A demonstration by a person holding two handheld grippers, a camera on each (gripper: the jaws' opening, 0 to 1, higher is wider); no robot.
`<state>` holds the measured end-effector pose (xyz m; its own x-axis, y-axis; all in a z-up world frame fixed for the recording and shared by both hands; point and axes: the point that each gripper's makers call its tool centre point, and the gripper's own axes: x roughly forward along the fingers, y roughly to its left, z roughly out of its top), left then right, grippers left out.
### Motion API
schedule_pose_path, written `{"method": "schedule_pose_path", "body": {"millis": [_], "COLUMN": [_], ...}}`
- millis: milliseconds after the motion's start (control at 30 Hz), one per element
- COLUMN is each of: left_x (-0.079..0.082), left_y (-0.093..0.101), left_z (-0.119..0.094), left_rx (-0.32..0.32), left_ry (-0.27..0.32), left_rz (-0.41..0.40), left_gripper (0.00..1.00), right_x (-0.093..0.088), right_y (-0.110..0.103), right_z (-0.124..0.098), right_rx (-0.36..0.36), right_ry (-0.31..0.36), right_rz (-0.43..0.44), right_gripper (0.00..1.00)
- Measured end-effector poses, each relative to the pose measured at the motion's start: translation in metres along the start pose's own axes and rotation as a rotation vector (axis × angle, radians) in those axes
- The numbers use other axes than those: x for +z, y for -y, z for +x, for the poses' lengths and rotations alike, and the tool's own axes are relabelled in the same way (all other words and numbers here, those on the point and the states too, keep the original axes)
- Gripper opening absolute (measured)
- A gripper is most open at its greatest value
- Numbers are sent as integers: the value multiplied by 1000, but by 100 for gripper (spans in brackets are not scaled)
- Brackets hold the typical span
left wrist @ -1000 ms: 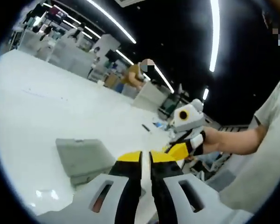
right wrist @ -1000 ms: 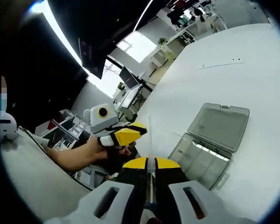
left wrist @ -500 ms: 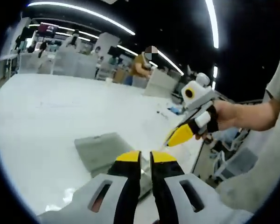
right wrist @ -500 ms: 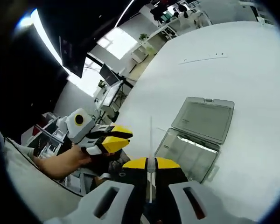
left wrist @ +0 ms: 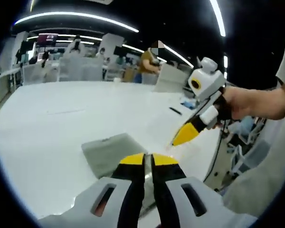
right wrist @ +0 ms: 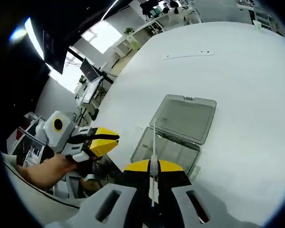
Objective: Insert the divider into the dual guide fixture by aligning both edges with the guide slots and pushing it downward to the bottom, including one-sided entry, uneven engagement, binding, and posture correction.
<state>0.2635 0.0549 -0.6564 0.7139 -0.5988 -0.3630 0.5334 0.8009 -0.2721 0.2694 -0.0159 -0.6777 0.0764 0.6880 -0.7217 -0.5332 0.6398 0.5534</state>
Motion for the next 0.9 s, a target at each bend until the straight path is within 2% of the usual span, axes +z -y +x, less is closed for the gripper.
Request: {"method": "schedule_pose_path", "body": {"millis": [67,100,167,200,267,333,367,400,433,533,633,700,733,900], "left_x": [0,0,0,-2,-2,-3,-5,-6,-8,-13,-18,-20,-20,-23], "left_y": [0,-1,-3,-3,-3,-7,-9,-9,-11,-13,-13,-12,-13,-16], "left_z": [0,0,-1,-3,-4,-5,-5,-5,-5,-4,-2,-1,-1,-3], "left_rx": [0,-1,-6,-8,-27,-24,-28,-31,-30,-27,-31,-31,-28,-24], "left_ry": [-5,-7,-12,-24,-33,-38,-47,-50,-56,-70,-83,-89,-88,-90], "left_rz": [31,32,31,46,67,83,96,104,121,145,174,198,204,217], "left_gripper": [1,1,1,1,1,1,1,1,1,1,1,1,1,1], "right_x": [2,-1,1,-2,0,-9,-4,-7,-4,-9,-8,-7,-10,-10], "right_y": [1,1,0,-1,0,-3,1,-1,-1,5,7,12,11,13], "right_z": [-1,-1,-1,-1,2,3,5,6,7,8,9,9,10,16], "right_rx": [-10,-26,-36,-50,-70,-79,-102,-102,-114,-164,-176,-216,-217,-259], "right_ry": [13,-6,11,-6,0,-48,-17,-37,-19,-45,-36,-34,-53,-68], "right_rz": [-3,23,36,46,34,117,77,94,89,112,131,116,139,144], "right_gripper": [0,0,0,0,0,0,0,0,0,0,0,0,0,0]}}
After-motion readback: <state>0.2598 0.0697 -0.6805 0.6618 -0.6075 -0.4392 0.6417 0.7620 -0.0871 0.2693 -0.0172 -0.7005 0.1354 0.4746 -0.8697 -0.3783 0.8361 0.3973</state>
